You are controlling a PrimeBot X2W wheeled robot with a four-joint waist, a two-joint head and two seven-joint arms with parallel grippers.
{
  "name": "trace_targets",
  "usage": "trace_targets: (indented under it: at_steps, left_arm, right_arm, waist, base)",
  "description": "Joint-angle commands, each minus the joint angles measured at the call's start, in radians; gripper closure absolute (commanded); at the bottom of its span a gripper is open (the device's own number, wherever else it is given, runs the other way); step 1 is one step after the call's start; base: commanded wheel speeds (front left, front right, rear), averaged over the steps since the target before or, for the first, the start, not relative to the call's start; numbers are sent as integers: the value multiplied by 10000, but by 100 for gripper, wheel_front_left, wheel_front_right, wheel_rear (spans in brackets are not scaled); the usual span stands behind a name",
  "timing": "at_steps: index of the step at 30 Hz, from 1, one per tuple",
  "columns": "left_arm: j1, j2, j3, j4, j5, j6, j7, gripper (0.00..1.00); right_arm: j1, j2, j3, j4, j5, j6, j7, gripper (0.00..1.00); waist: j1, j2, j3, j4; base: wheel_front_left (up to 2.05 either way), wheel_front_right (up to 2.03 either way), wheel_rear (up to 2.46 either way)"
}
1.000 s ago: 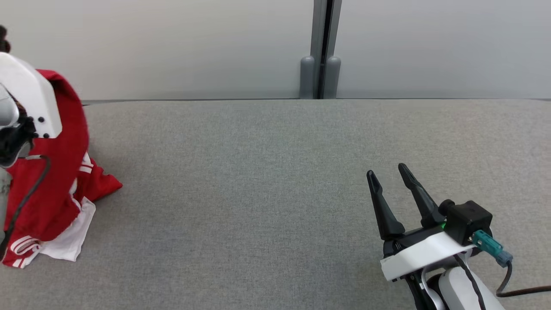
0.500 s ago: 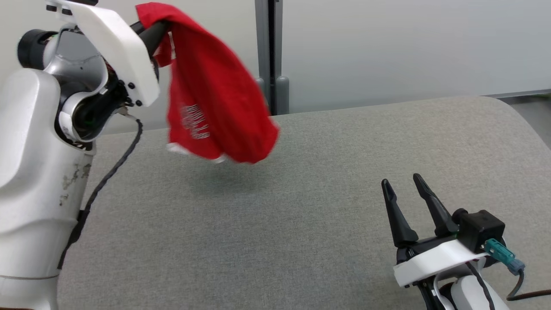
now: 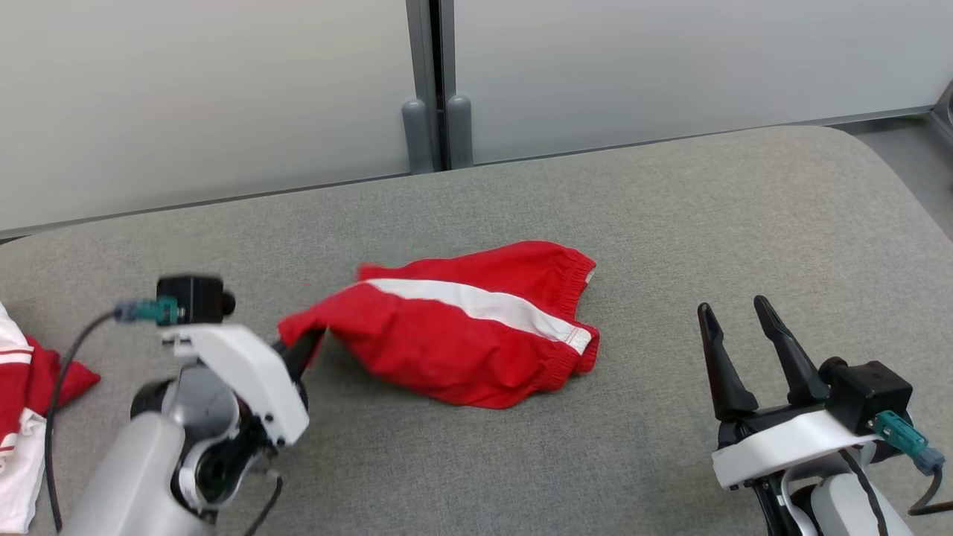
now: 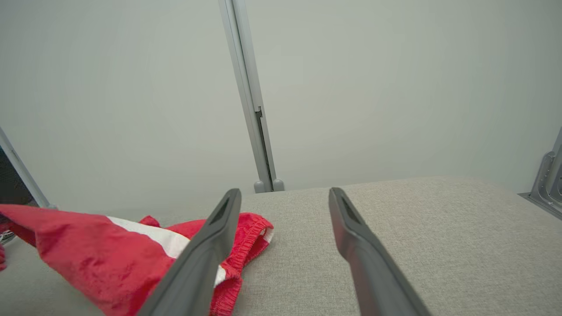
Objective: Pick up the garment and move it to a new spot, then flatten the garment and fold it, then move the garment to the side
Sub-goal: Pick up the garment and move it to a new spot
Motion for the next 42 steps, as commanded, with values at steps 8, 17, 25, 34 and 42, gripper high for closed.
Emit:
trace_targets:
  at_steps: [8, 17, 25, 34, 42]
  left_arm:
    - [1753, 91, -4, 1468, 585, -218, -1901, 0]
    - [1458, 381, -385, 2419, 1448, -253, -2991, 0]
    - [1781, 1229, -157, 629, 2333, 649, -3615, 0]
    - [2599, 1033, 293, -1544, 2831, 1478, -5553, 0]
    - [3632, 242, 534, -1792, 2907, 1842, -6897, 0]
  right_arm:
    - [-175, -235, 36, 14, 27, 19, -3, 0]
    - [-92, -350, 282, 199, 104, 19, -4, 0]
    - [-38, -471, 376, 191, 43, 19, -2, 0]
    - [159, -458, 277, 90, 101, 19, -4, 0]
    - [506, -333, 230, 72, 172, 19, -4, 0]
  waist:
    - [0, -1, 195, 285]
    - [0, -1, -82, 780]
    - [0, -1, -388, 871]
    - [0, -1, -480, 926]
    - [0, -1, -498, 1053]
  base:
    - [0, 0, 0]
    - [0, 0, 0]
    - [0, 0, 0]
    - [0, 0, 0]
    - [0, 0, 0]
